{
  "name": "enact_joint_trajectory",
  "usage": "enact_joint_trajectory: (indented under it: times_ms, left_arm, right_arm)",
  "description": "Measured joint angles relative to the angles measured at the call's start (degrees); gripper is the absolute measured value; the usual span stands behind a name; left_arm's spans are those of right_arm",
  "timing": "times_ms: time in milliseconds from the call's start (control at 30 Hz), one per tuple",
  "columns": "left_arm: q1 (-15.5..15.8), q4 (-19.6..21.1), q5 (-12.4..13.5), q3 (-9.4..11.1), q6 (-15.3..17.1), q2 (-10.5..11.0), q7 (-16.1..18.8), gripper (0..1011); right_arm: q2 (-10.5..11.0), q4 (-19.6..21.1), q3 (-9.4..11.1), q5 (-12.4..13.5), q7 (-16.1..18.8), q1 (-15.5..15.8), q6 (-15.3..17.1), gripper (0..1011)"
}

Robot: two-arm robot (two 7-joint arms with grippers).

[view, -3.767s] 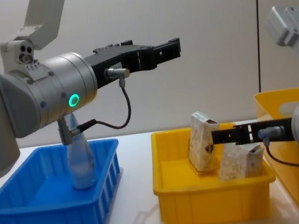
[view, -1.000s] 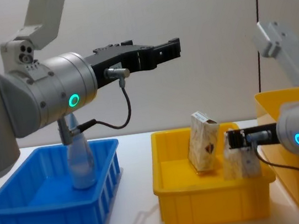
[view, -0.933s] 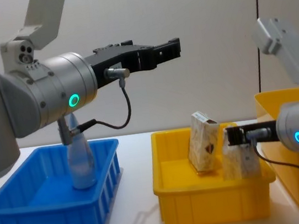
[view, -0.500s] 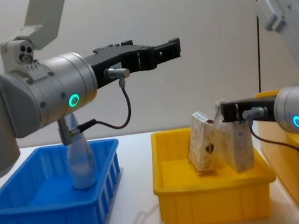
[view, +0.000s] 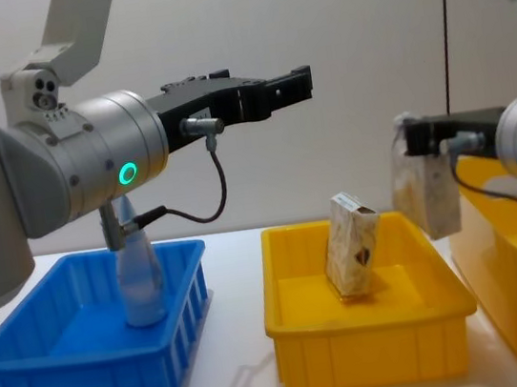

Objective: Bimanual collaborative sorting of washing and personal care products

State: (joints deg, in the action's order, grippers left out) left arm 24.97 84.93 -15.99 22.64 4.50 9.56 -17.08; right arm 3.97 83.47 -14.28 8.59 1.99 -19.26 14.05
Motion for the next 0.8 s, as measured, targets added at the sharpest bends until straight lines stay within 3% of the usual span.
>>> enact_joint_trajectory:
  times_ms: [367, 800]
  left_arm:
    - [0.0, 0.0, 0.0, 0.0, 0.0, 0.0, 0.0, 1001]
    - [0.0, 0.0, 0.0, 0.0, 0.0, 0.0, -0.01, 1001]
  right_arm:
    - [1.28, 5.65, 3.26, -2.42, -4.18, 1.72, 2.33, 39]
    - [2.42, 9.95, 6.77, -3.5, -6.68, 3.79, 6.27, 36]
